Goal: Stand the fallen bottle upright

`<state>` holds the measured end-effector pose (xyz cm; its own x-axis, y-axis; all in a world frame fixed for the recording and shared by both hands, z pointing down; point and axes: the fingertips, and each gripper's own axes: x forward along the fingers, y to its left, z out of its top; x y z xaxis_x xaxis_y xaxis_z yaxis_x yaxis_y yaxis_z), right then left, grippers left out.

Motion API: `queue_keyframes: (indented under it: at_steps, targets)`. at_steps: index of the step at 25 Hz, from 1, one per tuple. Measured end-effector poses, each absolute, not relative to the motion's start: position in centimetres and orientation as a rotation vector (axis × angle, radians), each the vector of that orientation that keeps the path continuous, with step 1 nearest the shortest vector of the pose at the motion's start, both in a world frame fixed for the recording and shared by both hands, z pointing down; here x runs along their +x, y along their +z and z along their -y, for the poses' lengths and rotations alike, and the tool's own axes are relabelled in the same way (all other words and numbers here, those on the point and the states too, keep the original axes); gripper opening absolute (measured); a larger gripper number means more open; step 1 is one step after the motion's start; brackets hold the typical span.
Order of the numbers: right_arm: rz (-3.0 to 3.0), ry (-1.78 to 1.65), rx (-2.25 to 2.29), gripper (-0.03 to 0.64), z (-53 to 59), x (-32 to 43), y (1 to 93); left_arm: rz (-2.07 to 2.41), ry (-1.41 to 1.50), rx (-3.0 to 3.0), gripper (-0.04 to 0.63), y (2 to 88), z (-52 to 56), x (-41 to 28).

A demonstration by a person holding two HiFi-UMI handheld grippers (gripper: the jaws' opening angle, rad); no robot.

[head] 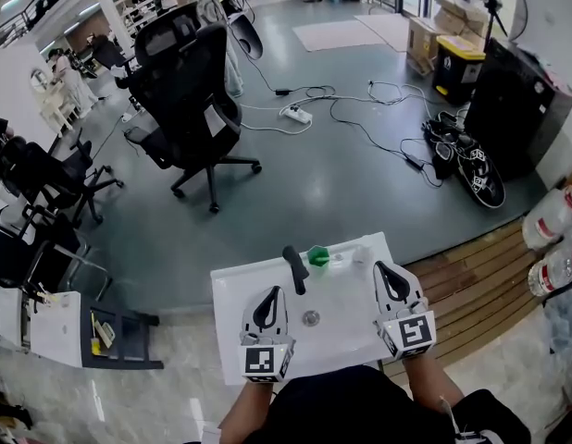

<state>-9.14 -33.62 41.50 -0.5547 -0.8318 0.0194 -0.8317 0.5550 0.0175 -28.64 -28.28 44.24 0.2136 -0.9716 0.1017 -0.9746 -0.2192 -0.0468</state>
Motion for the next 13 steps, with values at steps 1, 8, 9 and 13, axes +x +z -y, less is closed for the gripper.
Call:
queue_keyframes:
  at_steps: [1,8,9,13]
  targets:
    - [2.738,-0.006,1.466,0.011,33.58,-8.97,41.68,1.946,0.165,2.43,0.018,44.11,28.31,-28.56]
    - [2.737,0.013,1.459,0.012,33.69,-8.65,42.12,1.949,0.189,2.447,0.018,44.12,28.44,-28.05]
    - [2.733,0.008,1.46,0.012,33.79,-8.69,42.16,1.947,0.189,2.446,0.018,44.23,28.5,-28.02]
    - [2.726,0.005,1.465,0.012,34.13,-8.98,42.21,1.941,0.188,2.45,0.018,44.39,28.72,-27.82]
